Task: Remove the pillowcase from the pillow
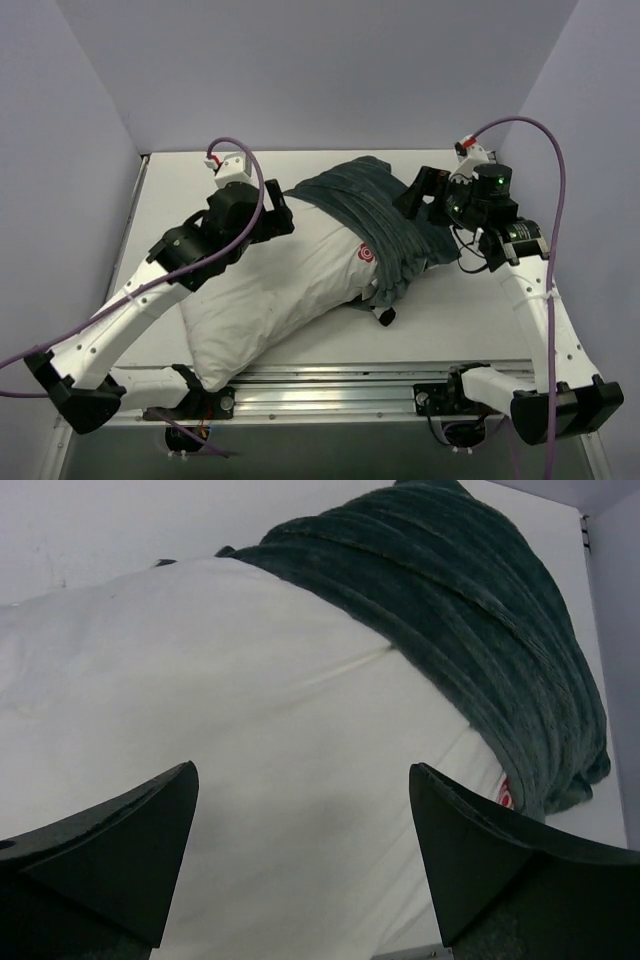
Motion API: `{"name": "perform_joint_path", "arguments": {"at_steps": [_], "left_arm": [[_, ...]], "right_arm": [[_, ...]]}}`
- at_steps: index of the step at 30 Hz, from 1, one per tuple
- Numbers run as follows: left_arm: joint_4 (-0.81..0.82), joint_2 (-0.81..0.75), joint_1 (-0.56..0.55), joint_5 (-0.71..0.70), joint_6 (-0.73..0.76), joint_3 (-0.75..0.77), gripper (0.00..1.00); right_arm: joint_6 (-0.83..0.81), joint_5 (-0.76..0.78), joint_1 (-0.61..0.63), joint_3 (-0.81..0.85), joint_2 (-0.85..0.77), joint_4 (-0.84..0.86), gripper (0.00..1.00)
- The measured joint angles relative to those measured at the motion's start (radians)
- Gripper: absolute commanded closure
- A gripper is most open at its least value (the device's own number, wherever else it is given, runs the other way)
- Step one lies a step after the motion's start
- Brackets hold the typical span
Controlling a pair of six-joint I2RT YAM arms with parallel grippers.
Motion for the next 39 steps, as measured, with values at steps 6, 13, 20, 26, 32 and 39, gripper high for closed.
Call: {"name": "perform_joint_path", "arguments": {"at_steps": [6, 13, 20, 26, 32, 39], "left_arm": [[0.063, 0.177, 0.138, 0.012, -0.110, -0.021, 0.06], [0.195, 0.286, 0.179, 0.018, -0.278, -0.174, 0.63], [0.431, 0.216, 0.167, 0.042, -0.387, -0.383, 0.98], [0.529, 0.145, 0.147, 0.029, -0.428, -0.498, 0.98], [0.536, 0.040, 0.129, 0.015, -0.471, -0.579, 0.98], [0.484, -0.181, 0.083, 0.026, -0.565, -0.678, 0.98]], "right_arm": [[-0.051, 0.046, 0.124, 0.106, 0.165, 0.018, 0.10], [-0.201, 0.216, 0.338, 0.421, 0.464, -0.007, 0.09], [-0.273, 0.305, 0.426, 0.549, 0.682, -0.047, 0.09], [-0.304, 0.403, 0.492, 0.593, 0.842, -0.081, 0.19], [-0.304, 0.532, 0.501, 0.642, 0.883, -0.089, 1.00], [-0.171, 0.548, 0.383, 0.715, 0.904, -0.153, 1.00]]}}
